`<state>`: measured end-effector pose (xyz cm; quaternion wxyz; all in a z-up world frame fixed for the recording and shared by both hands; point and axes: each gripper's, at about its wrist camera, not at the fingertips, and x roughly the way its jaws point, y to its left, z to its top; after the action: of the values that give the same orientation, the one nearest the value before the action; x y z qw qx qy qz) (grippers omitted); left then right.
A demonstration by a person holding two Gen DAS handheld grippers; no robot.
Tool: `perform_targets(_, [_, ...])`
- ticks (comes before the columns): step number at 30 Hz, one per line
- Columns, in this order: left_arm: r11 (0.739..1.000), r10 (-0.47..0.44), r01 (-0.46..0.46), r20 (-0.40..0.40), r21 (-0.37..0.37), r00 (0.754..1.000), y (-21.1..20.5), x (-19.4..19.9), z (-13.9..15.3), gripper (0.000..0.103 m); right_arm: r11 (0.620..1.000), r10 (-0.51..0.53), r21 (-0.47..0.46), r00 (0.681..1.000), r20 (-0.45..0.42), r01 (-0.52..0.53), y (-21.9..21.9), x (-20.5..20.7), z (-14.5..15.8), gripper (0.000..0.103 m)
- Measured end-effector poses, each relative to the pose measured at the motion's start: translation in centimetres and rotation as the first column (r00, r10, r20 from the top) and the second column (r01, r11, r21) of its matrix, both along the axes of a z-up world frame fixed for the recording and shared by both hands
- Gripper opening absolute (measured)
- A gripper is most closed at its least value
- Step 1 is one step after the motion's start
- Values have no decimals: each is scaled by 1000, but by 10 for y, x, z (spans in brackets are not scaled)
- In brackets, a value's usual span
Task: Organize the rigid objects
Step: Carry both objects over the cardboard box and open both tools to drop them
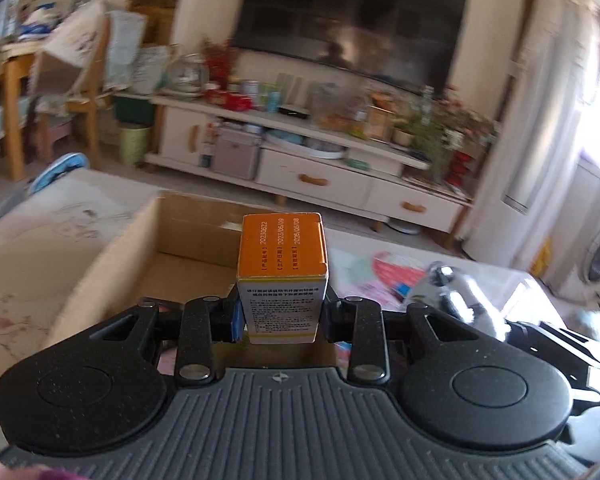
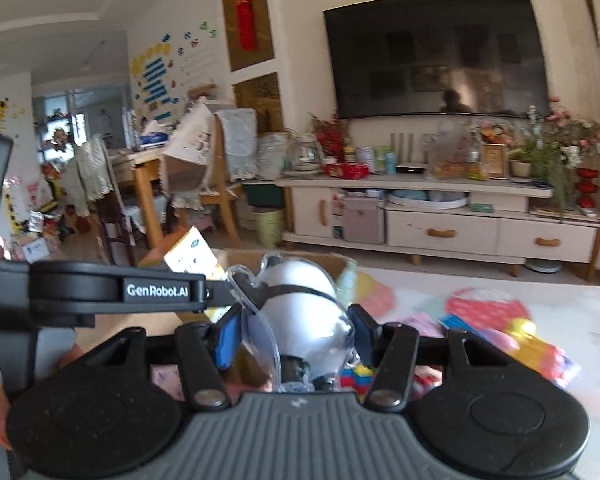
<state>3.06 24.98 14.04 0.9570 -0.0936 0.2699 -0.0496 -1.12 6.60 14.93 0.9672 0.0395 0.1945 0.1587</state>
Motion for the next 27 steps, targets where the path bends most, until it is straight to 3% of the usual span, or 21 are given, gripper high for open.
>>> perform_targets(8, [990, 138, -140, -90, -15, 986, 20, 36, -8, 41, 998, 45, -47, 999, 1, -45, 33, 55, 3, 55])
perform_targets(23, [991, 136, -133, -225, 27, 965, 17, 38, -31, 41, 993, 50, -104, 996, -79, -58, 37, 115, -28, 55])
perform_targets(26, [990, 142, -139, -229, 31, 963, 19, 35, -30, 46, 993, 53, -99, 996, -67, -59, 37, 115, -28, 61])
perform_targets(27, [989, 145, -140, -228, 39, 963, 19, 35, -30, 54, 994, 49, -92, 997, -60, -54, 35, 116, -27, 66])
